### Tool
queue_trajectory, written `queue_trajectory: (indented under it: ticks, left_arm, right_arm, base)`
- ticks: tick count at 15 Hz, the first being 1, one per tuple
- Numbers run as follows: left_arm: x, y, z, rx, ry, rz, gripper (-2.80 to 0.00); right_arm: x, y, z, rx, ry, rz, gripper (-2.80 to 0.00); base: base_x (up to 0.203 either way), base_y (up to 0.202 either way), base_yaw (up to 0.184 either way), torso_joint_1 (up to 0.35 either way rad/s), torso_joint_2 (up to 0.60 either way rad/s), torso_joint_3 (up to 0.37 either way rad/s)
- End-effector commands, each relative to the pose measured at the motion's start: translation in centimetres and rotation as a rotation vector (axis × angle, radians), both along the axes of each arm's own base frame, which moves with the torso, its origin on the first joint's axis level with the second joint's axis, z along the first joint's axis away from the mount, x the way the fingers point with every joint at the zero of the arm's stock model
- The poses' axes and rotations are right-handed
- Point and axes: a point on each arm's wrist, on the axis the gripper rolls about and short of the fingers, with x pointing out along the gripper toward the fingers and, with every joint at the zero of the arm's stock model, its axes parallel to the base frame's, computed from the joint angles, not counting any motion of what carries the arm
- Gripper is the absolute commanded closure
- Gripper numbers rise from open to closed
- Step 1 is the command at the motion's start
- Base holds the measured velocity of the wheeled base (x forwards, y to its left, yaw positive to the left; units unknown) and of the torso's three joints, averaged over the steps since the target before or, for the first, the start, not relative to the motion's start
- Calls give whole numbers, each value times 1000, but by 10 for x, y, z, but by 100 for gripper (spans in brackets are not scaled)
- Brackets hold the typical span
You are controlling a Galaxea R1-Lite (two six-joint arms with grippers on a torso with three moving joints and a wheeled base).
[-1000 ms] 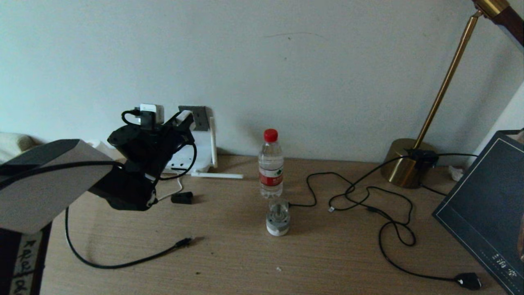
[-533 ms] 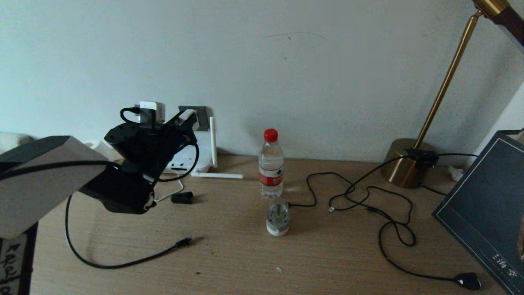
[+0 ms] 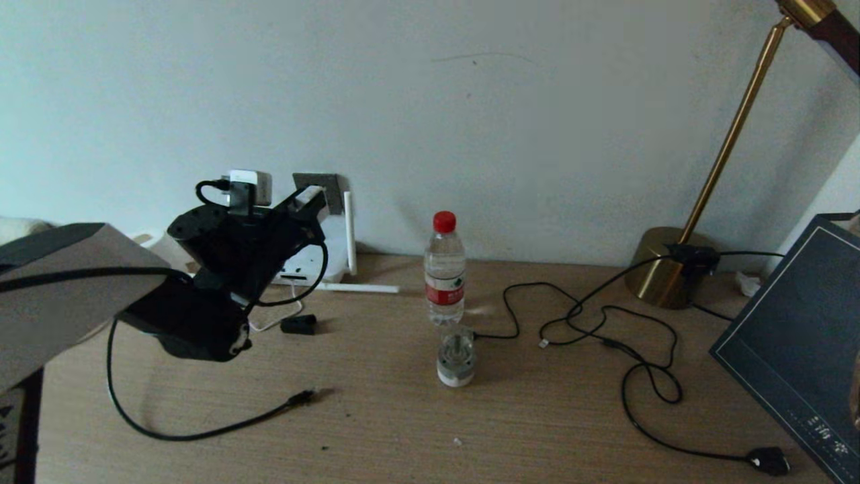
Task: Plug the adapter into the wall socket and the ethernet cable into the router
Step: Plug plug into socket
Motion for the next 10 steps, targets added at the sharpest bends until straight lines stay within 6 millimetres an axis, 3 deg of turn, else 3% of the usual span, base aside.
queue_trajectory:
  ticks: [1, 10]
  left_arm:
    - [-8, 2, 5, -2, -7, 4, 0]
    - [-19, 5, 16, -9, -16, 13, 0]
  right_arm:
    - [0, 0, 0, 0, -1, 0, -280]
    - [0, 0, 0, 0, -1, 0, -280]
  base:
    - [0, 0, 0, 0, 0, 0]
    - [0, 0, 0, 0, 0, 0]
